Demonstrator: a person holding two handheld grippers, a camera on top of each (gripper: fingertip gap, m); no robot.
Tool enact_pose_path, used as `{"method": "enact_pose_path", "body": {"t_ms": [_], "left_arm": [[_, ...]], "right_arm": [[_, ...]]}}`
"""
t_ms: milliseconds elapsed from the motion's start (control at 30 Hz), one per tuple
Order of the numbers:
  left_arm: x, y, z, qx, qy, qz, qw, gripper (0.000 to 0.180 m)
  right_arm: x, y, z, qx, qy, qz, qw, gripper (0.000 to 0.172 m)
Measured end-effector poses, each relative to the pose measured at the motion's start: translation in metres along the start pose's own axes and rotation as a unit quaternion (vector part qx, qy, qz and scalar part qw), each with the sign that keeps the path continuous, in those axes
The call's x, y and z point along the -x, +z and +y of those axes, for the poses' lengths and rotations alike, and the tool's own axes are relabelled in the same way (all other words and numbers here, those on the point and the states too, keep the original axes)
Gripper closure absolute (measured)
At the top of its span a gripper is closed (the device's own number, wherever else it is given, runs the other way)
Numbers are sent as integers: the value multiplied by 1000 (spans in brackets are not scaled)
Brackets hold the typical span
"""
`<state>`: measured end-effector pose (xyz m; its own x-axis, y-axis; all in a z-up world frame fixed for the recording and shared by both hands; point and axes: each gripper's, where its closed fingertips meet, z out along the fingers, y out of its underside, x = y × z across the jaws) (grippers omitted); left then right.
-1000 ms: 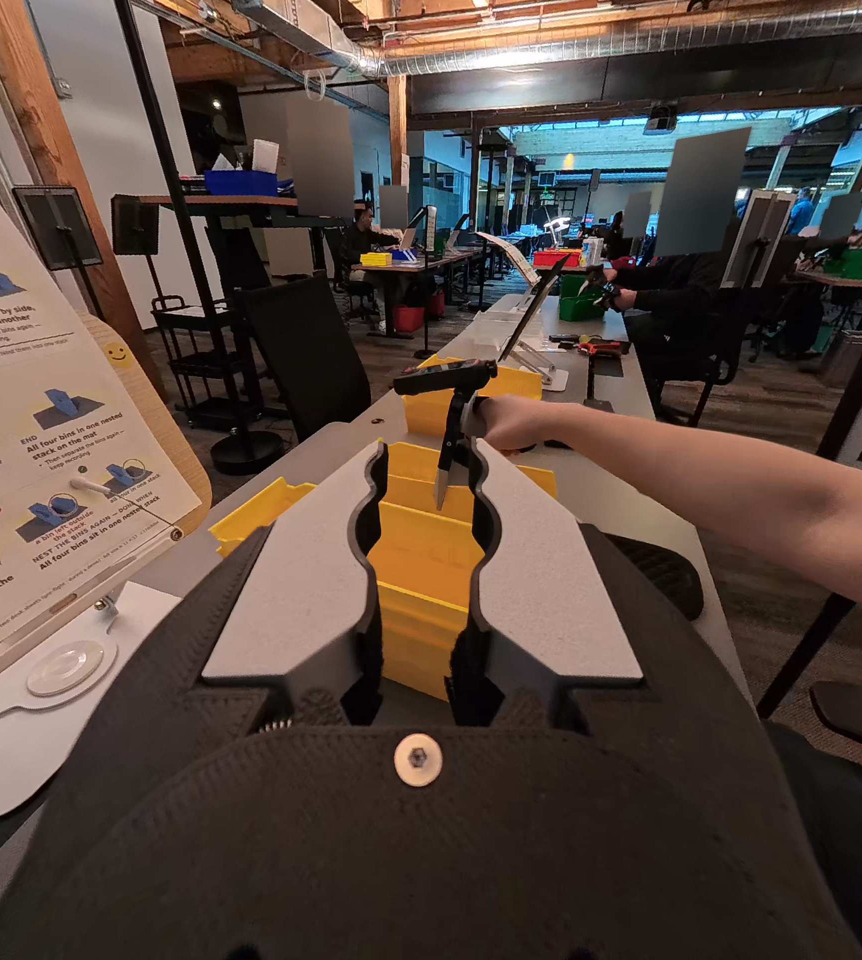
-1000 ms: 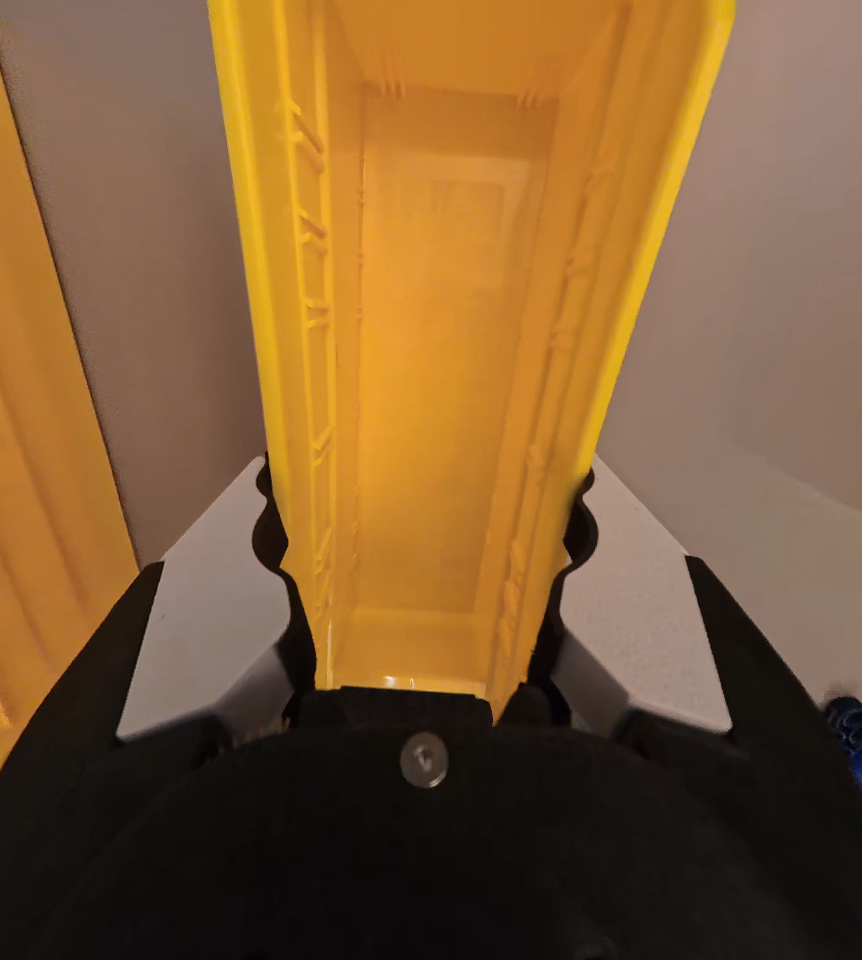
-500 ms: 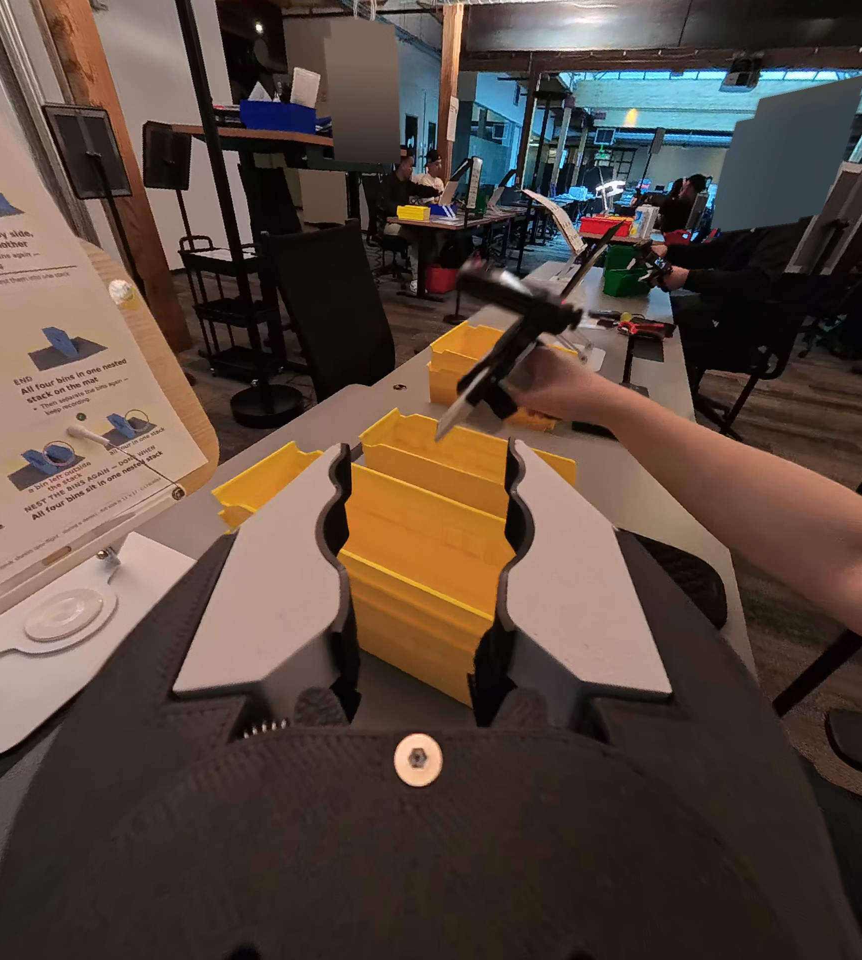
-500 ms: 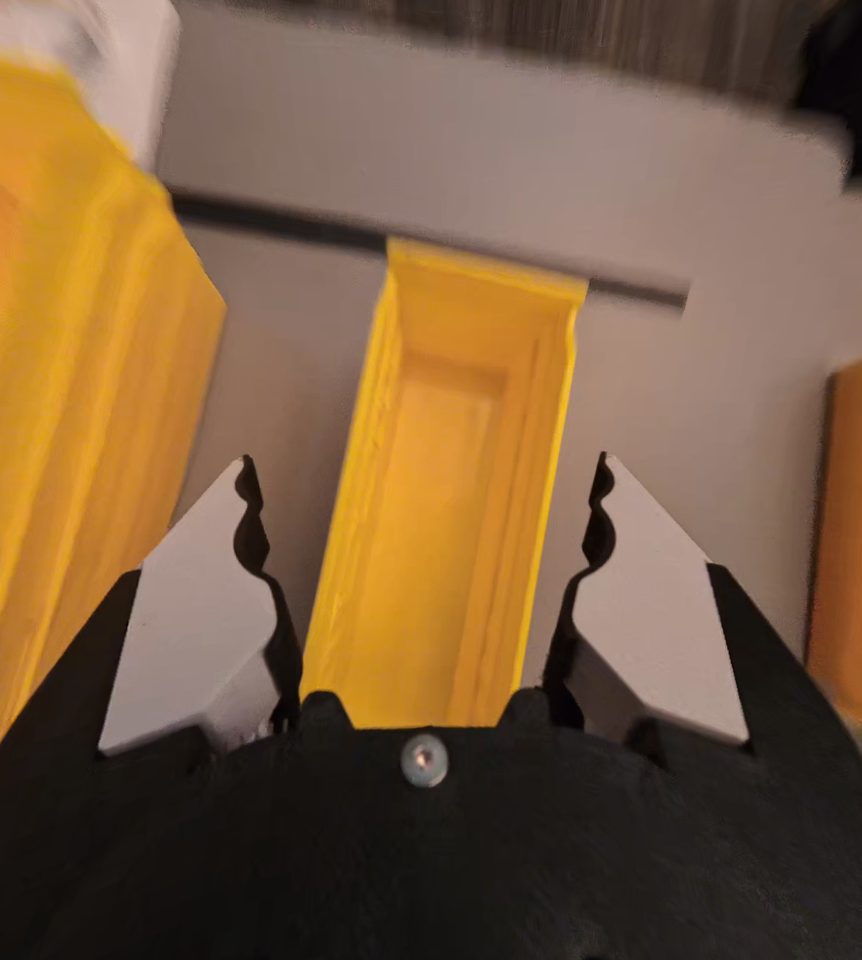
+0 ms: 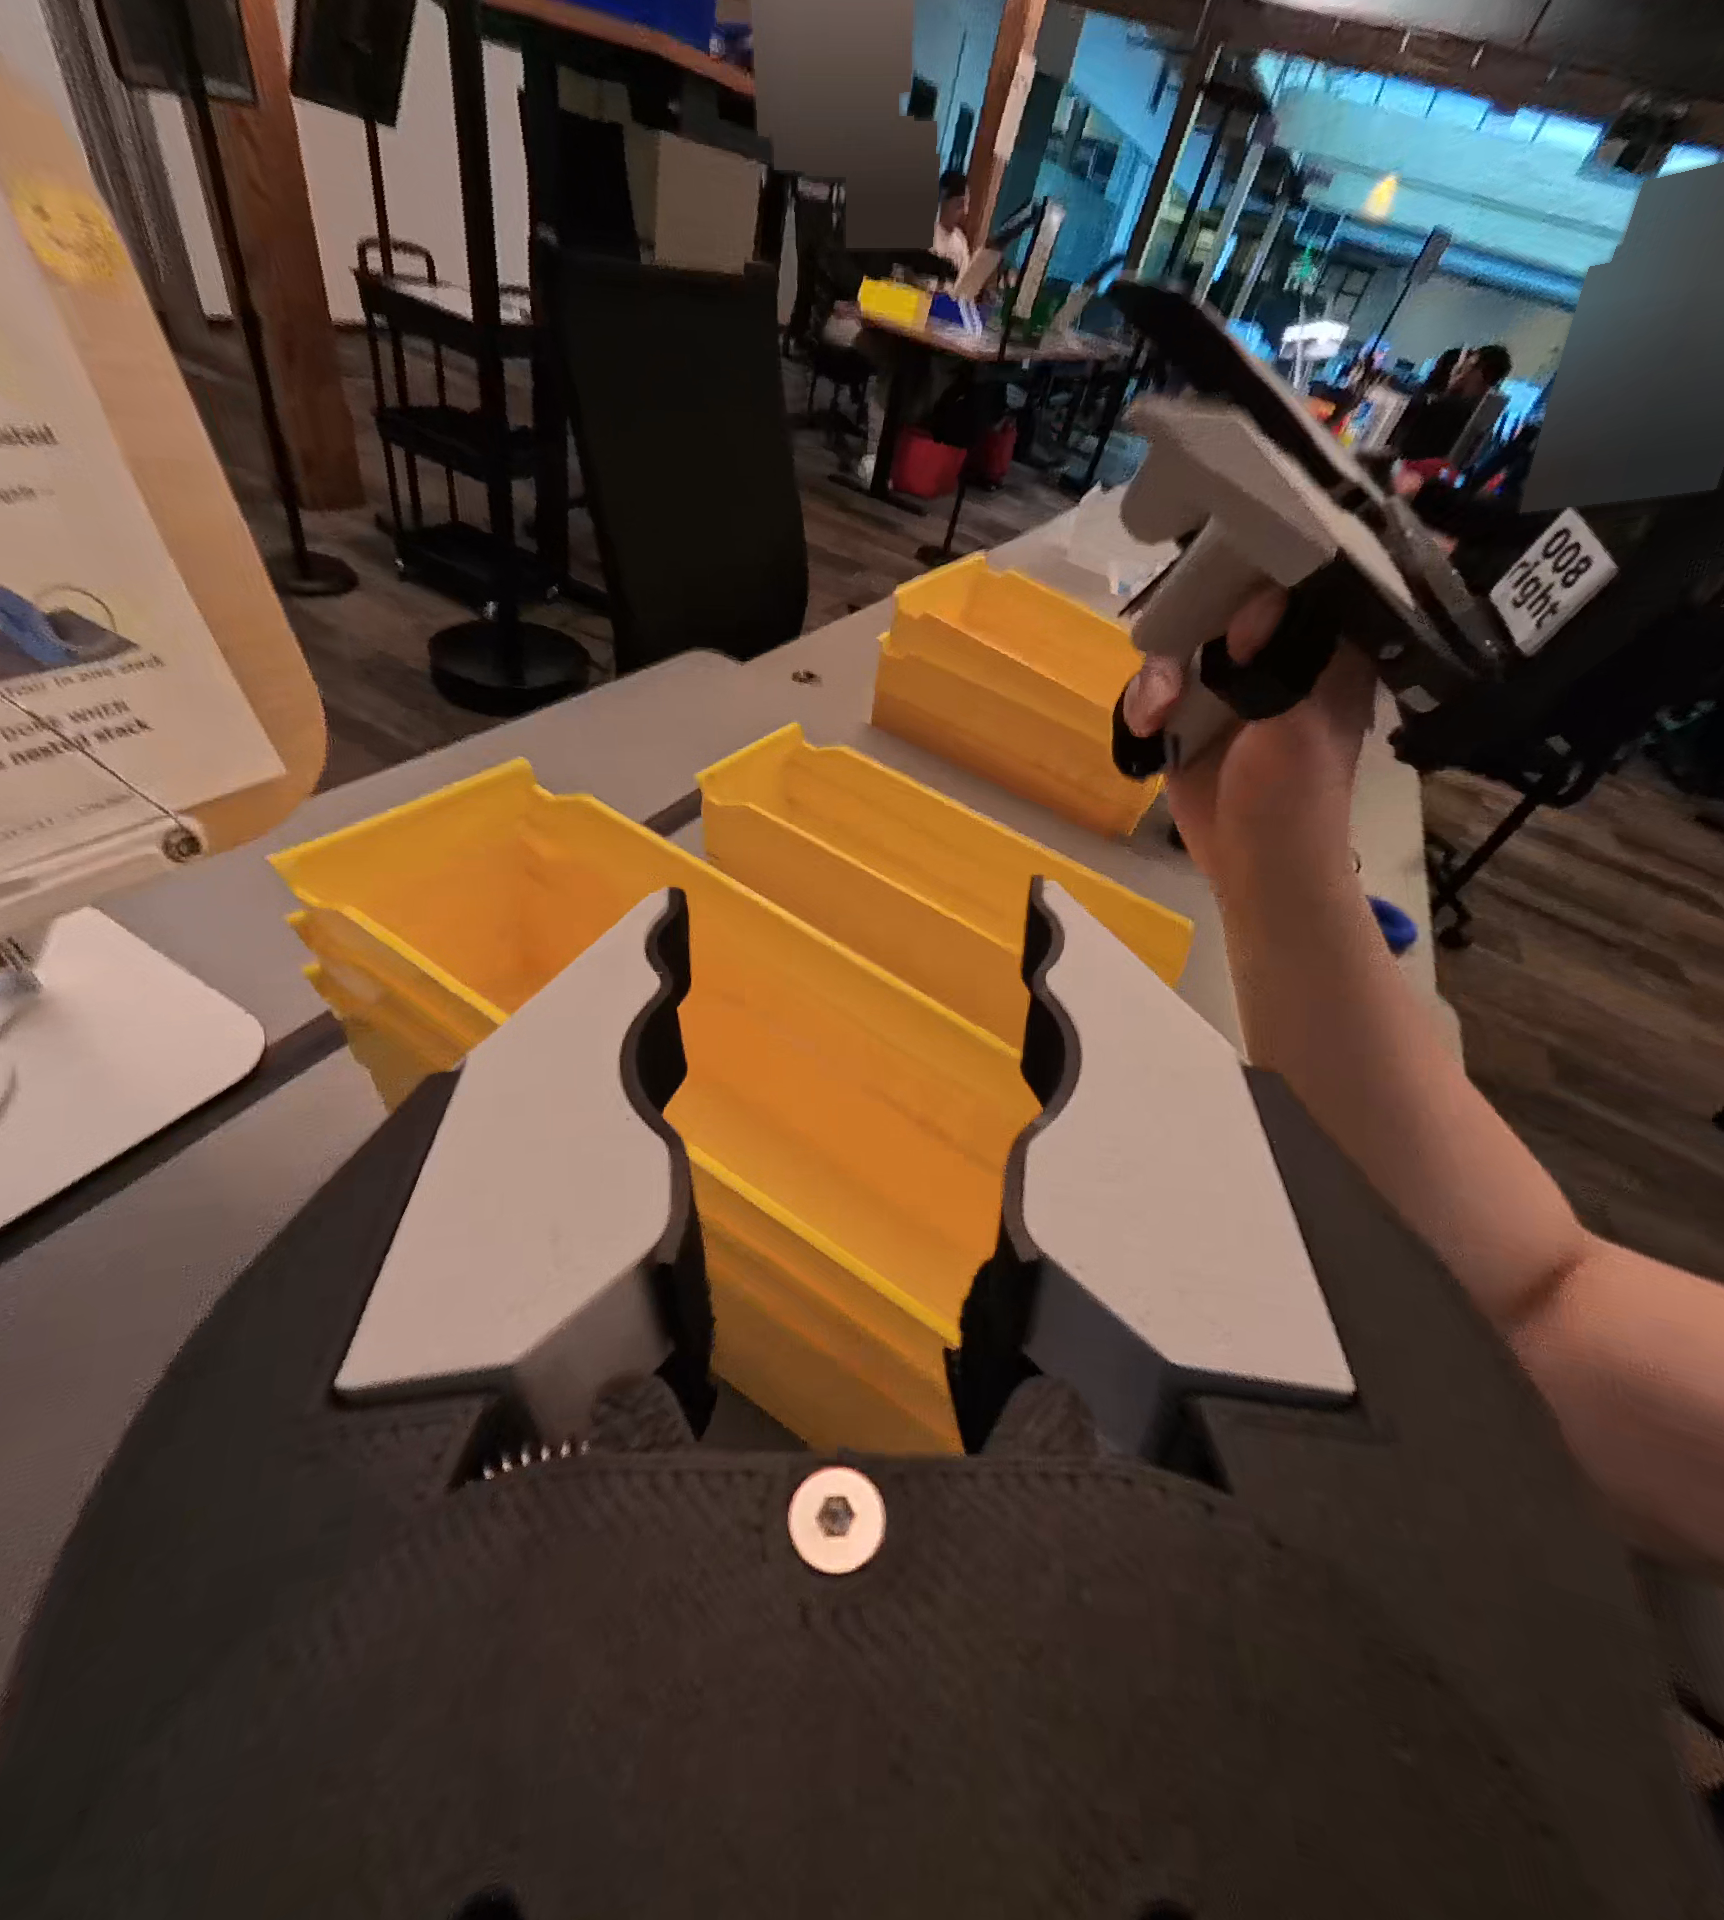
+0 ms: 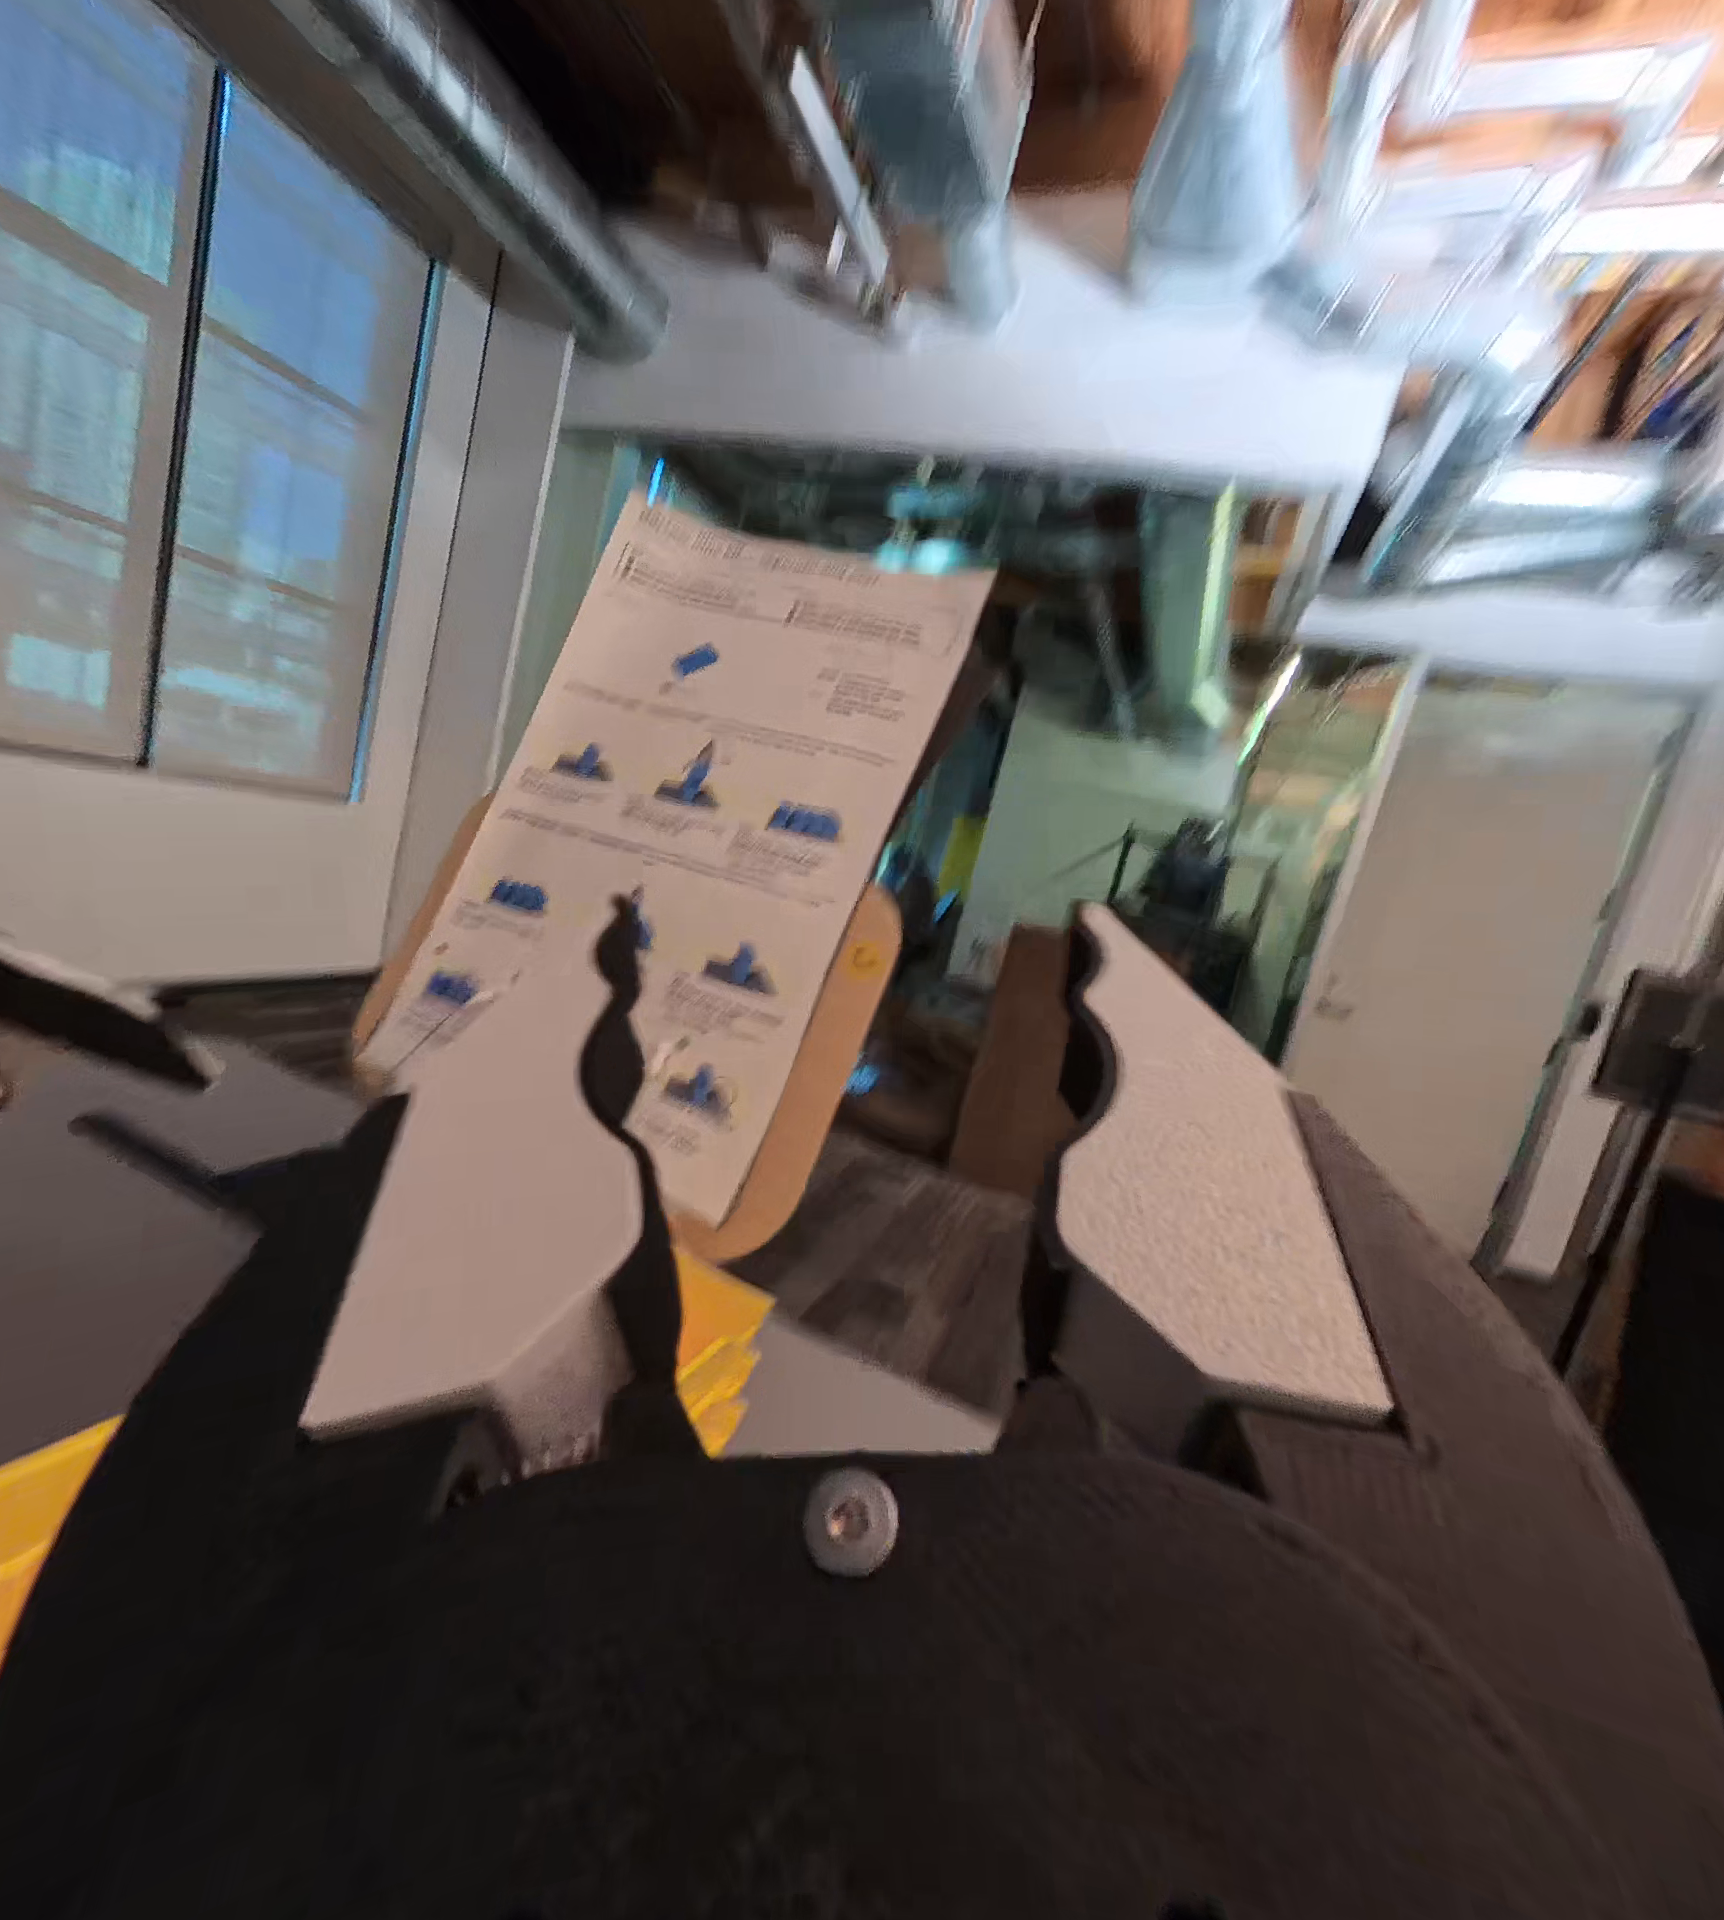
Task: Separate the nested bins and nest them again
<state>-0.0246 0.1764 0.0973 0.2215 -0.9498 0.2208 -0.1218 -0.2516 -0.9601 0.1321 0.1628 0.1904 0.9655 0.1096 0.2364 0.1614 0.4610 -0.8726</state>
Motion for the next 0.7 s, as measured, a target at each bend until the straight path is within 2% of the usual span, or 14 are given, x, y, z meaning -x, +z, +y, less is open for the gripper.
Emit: {"method": "enact_pose_path", "body": {"t_ms": [33, 100, 167, 233, 300, 367, 500, 567, 633, 700], "left_arm": [[1, 5, 7, 18, 2, -5, 1000, 111], [5, 14, 22, 58, 7, -23, 998, 98], [8, 18, 33, 89, 15, -41, 995, 85], [15, 19, 40, 104, 18, -72, 992, 79], [29, 19, 41, 97, 13, -119, 988, 67], [34, 21, 46, 105, -6, -141, 984, 63], [37, 36, 57, 166, -26, -170, 971, 52], [49, 45, 60, 220, -26, -208, 953, 45], [67, 49, 62, 279, -24, -273, 920, 38], [67, 61, 71, 331, -50, -278, 900, 31]], "right_arm": [[-10, -3, -1, -31, -12, 14, 999, 102], [-31, -5, 11, -8, 17, 36, 999, 97], [-38, -11, 7, -20, 64, 22, 998, 94], [-52, -19, 3, -37, 70, 40, 996, 95], [-62, -23, 7, -39, 72, 49, 995, 96], [-70, -23, 13, -32, 77, 54, 995, 96], [-78, -23, 24, -28, 101, 52, 993, 96], [-85, -24, 32, -20, 113, 58, 992, 98], [-99, -29, 38, -14, 116, 84, 990, 99], [-110, -36, 39, -14, 119, 96, 988, 99]]}}
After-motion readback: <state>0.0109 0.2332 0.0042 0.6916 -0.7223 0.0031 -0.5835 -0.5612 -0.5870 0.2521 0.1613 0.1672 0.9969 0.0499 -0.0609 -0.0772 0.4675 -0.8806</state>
